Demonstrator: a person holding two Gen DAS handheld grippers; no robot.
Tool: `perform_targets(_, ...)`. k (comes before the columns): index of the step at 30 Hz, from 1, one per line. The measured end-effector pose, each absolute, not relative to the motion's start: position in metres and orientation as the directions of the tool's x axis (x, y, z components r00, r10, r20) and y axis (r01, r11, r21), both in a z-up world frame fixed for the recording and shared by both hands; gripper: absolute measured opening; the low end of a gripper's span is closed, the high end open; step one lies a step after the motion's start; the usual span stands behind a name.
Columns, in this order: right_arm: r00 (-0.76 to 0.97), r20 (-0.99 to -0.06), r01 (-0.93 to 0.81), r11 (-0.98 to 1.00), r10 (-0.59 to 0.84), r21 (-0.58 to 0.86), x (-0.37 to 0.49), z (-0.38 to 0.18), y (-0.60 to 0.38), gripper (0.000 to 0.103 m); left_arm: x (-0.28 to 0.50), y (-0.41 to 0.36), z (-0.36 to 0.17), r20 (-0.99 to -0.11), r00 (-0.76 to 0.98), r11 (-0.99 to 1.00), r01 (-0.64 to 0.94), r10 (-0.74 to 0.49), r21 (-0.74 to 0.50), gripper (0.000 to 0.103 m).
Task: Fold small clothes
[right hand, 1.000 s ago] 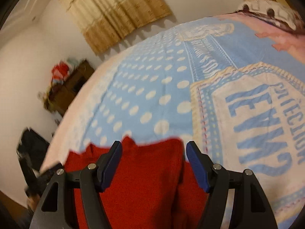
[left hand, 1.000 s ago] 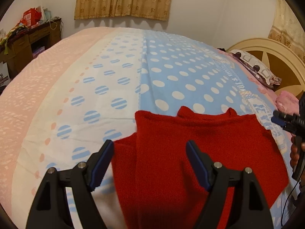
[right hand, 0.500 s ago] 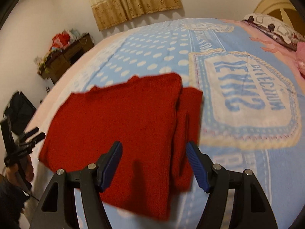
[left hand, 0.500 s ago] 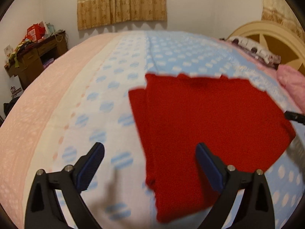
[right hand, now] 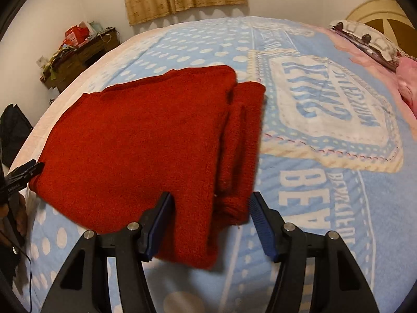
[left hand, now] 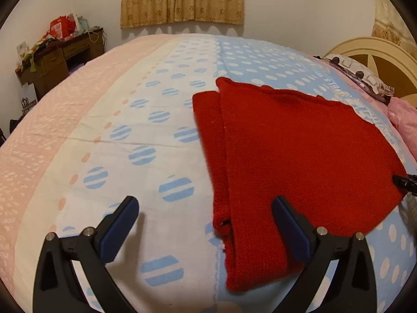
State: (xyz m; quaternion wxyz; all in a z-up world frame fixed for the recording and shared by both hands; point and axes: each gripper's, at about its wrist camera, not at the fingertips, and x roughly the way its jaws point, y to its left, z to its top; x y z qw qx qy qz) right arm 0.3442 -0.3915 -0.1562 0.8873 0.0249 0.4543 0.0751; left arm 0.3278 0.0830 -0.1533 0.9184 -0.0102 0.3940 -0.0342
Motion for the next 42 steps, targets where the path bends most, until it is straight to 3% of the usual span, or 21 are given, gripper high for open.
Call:
perform_targets(5, 0.574, -0.810, -0.072, 0.993, 0.121, 0.097, 0.347, -0.152, -0.390, 0.062, 0.332, 0.090, -0.158, -0.739, 0.664, 0.993, 0.059, -0.113, -0.099, 0.103)
perform_targets(8, 0.638, -0.768, -0.043, 0.999, 0.053, 0.033, 0.336, -0.132, -0.377, 0.062, 0.331, 0.095, -0.160, -0.738, 0.659, 0.989, 0.055, -0.141, -0.140, 0.103)
perform_targets(14, 0.716, -0.688, -0.150, 0.989, 0.117, 0.012, 0.332, -0.096, -0.327, 0.063, 0.327, 0.089, -0.159, -0.732, 0.670, 0.992, 0.054, -0.123, -0.117, 0.103)
perform_targets(18, 0.689, -0.714, -0.202, 0.979, 0.120, -0.031, 0.347, -0.110, -0.301, 0.063, 0.329, 0.091, -0.159, -0.733, 0.667, 0.990, 0.054, -0.132, -0.129, 0.103)
perform_targets(23, 0.629, -0.774, -0.143, 0.989, 0.070, -0.028, 0.355, -0.145, -0.318, 0.062, 0.329, 0.092, -0.159, -0.733, 0.665, 0.988, 0.058, -0.145, -0.143, 0.103)
perform_targets(37, 0.652, -0.755, -0.139, 0.990, 0.067, -0.032, 0.345, -0.139, -0.329, 0.063, 0.330, 0.097, -0.157, -0.740, 0.650, 0.984, 0.076, -0.173, -0.163, 0.103)
perform_targets(42, 0.679, -0.730, -0.157, 0.986, 0.072, -0.049, 0.337, -0.128, -0.316, 0.063, 0.317, 0.105, -0.146, -0.721, 0.685, 0.994, 0.049, -0.106, -0.099, 0.103)
